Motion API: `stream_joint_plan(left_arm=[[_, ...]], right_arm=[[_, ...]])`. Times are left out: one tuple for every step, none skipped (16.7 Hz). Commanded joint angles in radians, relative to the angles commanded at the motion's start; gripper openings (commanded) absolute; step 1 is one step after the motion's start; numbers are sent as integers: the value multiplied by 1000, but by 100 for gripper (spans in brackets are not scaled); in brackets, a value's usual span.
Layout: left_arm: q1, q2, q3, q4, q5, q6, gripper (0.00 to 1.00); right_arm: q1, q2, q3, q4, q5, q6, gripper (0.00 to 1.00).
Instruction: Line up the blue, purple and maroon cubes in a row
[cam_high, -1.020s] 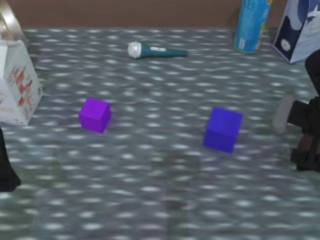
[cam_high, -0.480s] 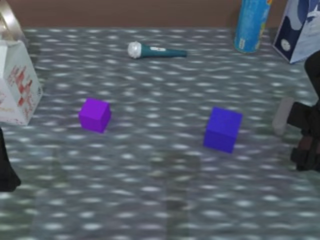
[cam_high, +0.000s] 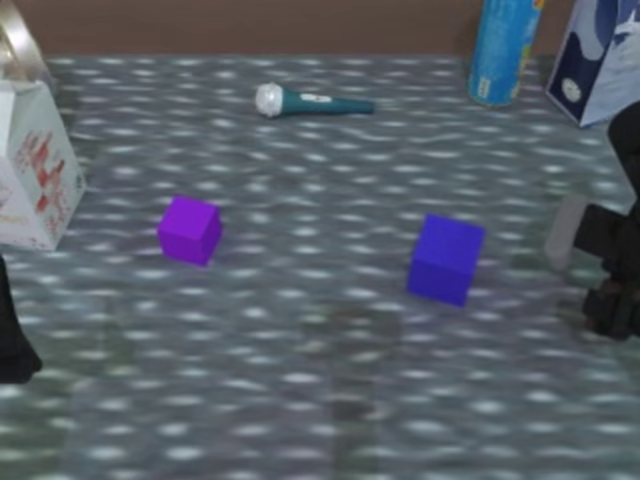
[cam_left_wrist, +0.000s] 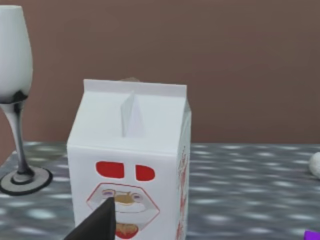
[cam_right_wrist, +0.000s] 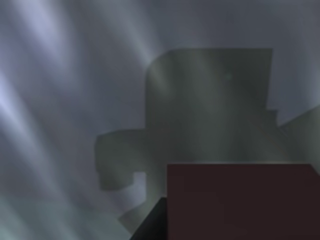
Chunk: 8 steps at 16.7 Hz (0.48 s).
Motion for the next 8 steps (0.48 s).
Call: stream_joint_plan(left_arm=[[0,0,0,0,0,0,100],[0,0,0,0,0,0,100],[0,0,0,0,0,0,100],[0,0,0,0,0,0,100],[0,0,0,0,0,0,100],[0,0,0,0,0,0,100],[0,0,0,0,0,0,100],[0,0,0,0,0,0,100]], right_arm=[[0,0,0,0,0,0,0],[0,0,0,0,0,0,0],[0,0,0,0,0,0,0],[0,0,0,0,0,0,0],[1,-45,5,-44,-10,22,0],[0,-46,8,-47,-10,22,0],[0,-52,16,-61,-10,22,0],[-1,-63,29,-85,-10,23,0]])
